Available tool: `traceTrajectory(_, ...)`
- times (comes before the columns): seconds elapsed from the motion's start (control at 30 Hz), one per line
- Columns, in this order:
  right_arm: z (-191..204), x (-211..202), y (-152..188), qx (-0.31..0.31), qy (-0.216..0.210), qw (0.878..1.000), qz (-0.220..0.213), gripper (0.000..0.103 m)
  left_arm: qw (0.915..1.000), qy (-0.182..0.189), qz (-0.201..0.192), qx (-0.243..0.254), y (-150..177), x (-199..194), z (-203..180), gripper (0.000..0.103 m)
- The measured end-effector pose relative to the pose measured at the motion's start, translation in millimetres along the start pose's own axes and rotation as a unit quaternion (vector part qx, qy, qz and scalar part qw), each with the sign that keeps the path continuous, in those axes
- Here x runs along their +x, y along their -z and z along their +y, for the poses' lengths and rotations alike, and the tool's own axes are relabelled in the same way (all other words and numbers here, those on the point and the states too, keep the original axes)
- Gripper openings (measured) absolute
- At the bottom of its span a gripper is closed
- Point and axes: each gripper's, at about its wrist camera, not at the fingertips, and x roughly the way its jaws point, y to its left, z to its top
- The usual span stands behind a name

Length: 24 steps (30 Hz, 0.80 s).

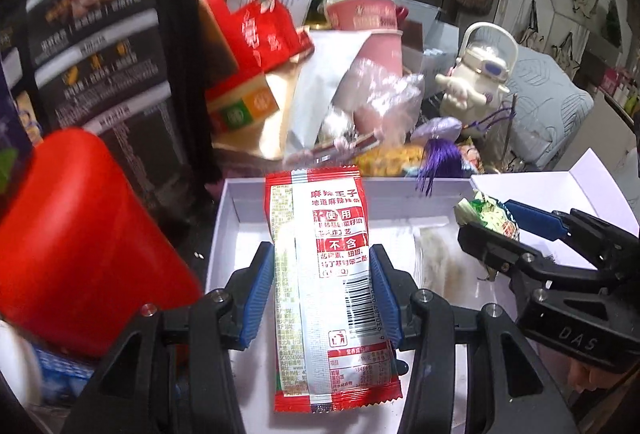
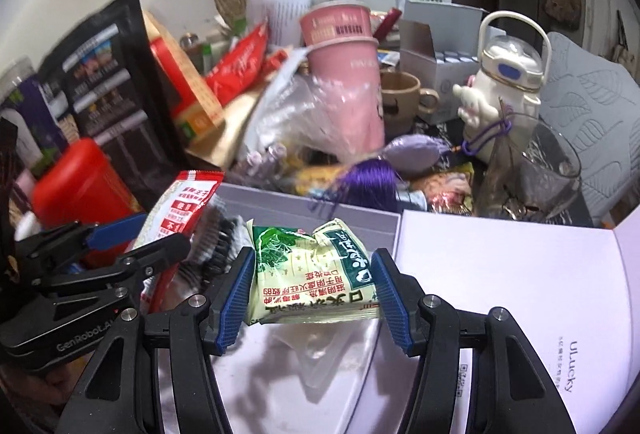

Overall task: Organize soft objects
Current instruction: 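Carry the red packet with the left tool while the right tool carries the green packet to the box, then open the left tool to drop the red packet in the box while the right tool releases the green packet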

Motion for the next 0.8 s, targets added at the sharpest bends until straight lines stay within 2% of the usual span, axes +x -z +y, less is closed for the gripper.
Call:
traceTrajectory(0.1, -2, 11, 3, 0.006, -0.009, 1.000, 0.023, 0.060, 0.9999, -0.004, 0.007, 0.007, 3, 6, -1, 0.047)
traceTrajectory(0.27, 4, 13, 5, -0.010, 0.007, 1.000, 0.021, 0.061, 0.9995, -0.020, 0.011, 0.020, 5, 12, -5, 0.048)
traceTrajectory(0.53, 8, 18, 6, -0.017, 0.007, 0.999, 0.038, 0.064, 0.9993, -0.035, 0.007, -0.010, 5, 9, 2, 0.048)
traceTrajectory(0.67, 8, 16, 6, -0.021, 0.027, 0.999, 0.037, 0.064, 0.9990, -0.043, 0.009, 0.003, 4, 7, -2, 0.050)
traceTrajectory(0.8, 2, 12, 7, -0.006, 0.028, 0.999, 0.036, 0.065, 0.9986, -0.049, 0.015, -0.010, 4, 6, 0, 0.051)
